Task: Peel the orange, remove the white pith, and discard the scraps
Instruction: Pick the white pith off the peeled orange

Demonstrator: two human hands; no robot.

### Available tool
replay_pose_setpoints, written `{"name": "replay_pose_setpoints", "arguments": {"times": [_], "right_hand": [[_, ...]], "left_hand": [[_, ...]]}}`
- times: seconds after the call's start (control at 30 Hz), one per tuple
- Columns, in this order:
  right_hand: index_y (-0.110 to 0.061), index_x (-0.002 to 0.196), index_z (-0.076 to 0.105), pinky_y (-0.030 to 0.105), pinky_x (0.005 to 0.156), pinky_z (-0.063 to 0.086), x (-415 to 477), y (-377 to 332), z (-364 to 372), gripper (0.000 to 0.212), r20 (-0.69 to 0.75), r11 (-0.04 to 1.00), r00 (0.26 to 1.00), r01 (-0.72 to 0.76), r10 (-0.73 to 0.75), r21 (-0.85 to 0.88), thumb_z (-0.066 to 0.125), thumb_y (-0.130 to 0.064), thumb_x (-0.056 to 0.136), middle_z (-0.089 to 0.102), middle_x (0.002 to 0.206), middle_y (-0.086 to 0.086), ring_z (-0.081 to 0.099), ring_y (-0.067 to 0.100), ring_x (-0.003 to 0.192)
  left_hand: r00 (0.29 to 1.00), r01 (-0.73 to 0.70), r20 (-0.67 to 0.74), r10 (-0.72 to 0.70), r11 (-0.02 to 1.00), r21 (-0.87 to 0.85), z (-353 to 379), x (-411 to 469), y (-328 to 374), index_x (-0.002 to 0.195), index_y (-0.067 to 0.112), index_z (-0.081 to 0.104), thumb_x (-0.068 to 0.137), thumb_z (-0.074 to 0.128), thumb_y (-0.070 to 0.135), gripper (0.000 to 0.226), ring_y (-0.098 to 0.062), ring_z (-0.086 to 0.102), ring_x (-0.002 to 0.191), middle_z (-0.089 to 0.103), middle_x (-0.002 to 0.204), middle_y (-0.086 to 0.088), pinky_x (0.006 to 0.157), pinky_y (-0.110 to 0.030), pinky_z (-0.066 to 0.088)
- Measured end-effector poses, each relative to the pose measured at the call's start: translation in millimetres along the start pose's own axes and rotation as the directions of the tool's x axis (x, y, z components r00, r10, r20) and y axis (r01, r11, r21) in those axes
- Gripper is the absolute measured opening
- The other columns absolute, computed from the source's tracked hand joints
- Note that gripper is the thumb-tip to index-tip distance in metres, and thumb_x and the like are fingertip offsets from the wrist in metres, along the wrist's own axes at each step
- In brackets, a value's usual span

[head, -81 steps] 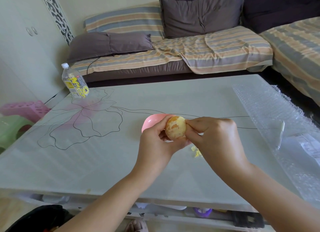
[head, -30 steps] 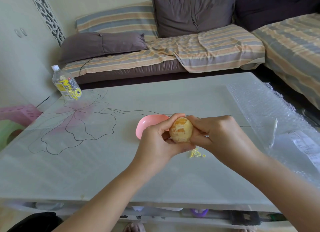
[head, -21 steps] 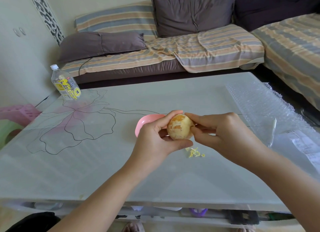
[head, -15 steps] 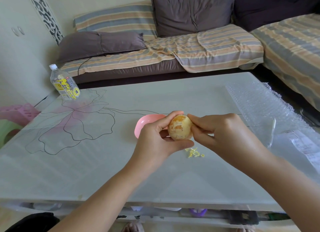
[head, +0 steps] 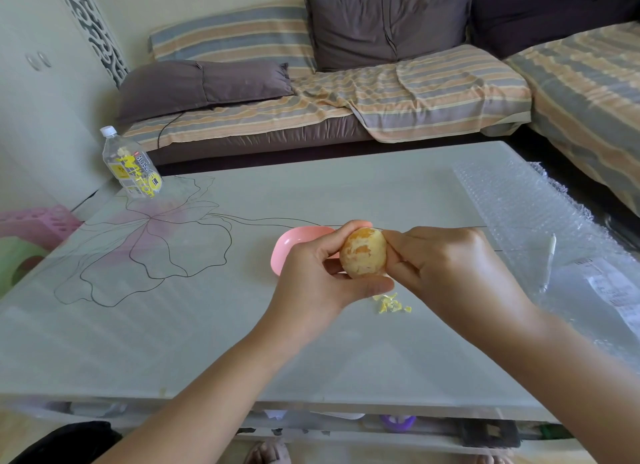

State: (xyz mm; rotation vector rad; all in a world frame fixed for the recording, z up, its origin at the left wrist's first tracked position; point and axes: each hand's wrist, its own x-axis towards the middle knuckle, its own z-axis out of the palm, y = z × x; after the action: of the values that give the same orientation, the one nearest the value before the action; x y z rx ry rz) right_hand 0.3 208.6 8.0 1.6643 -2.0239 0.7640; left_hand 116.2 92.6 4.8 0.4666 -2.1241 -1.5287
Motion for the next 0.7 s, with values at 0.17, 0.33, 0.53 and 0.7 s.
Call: {"name": "replay_pose_setpoints", "arguments": {"times": [0.17,0.33,0.53,0.7], "right_hand": [[-0.007,0.059,0.059,0.028,0.034,0.031,1.8,5.7,-1.7,0.023,-0.039,0.998,0.999,-0.022,0.024,0.057,0.056,-0.012,0.081,0.038,0.046,0.002,0.036,0.022,0.038],[-0.017,0.093,0.075,0.016,0.059,0.047,-1.3,9.8,-9.3,0.023,0.032,0.911,0.987,-0.159,0.159,0.38,0.052,-0.023,0.087,0.066,0.064,-0.004,0.062,0.01,0.063],[-0.018,0.087,0.076,0.018,0.066,0.053,-1.7,0.8,-7.9,0.017,-0.049,0.879,0.968,-0.203,0.248,0.432,0.062,-0.017,0.079,0.072,0.071,-0.001,0.067,0.006,0.072],[-0.004,0.068,0.069,0.04,0.05,0.05,1.1,-0.7,2.9,0.012,-0.052,0.923,0.945,-0.303,0.323,0.236,0.063,-0.006,0.077,0.062,0.06,0.017,0.06,0.035,0.059]], "left_hand": [[1.0,-0.015,0.024,0.015,1.0,0.013,0.9,-1.6,0.5,0.099,0.038,0.065,0.057,0.086,0.0,0.06,-0.005,0.063,0.073,0.063,0.08,0.025,0.08,-0.023,0.057],[1.0,-0.022,-0.022,0.021,0.999,-0.034,-2.4,-0.1,2.5,0.104,0.037,0.065,0.056,0.087,0.002,0.063,-0.006,0.067,0.079,0.068,0.095,0.005,0.079,-0.023,0.055],[0.994,-0.046,-0.102,0.041,0.998,-0.044,3.7,-0.1,1.4,0.104,0.036,0.063,0.057,0.086,0.0,0.064,-0.004,0.067,0.078,0.07,0.093,0.002,0.073,-0.015,0.052],[0.989,-0.053,-0.139,0.051,0.998,-0.014,12.8,0.9,-3.7,0.1,0.036,0.062,0.06,0.085,-0.002,0.059,-0.004,0.066,0.076,0.066,0.077,0.025,0.072,-0.013,0.051]]}}
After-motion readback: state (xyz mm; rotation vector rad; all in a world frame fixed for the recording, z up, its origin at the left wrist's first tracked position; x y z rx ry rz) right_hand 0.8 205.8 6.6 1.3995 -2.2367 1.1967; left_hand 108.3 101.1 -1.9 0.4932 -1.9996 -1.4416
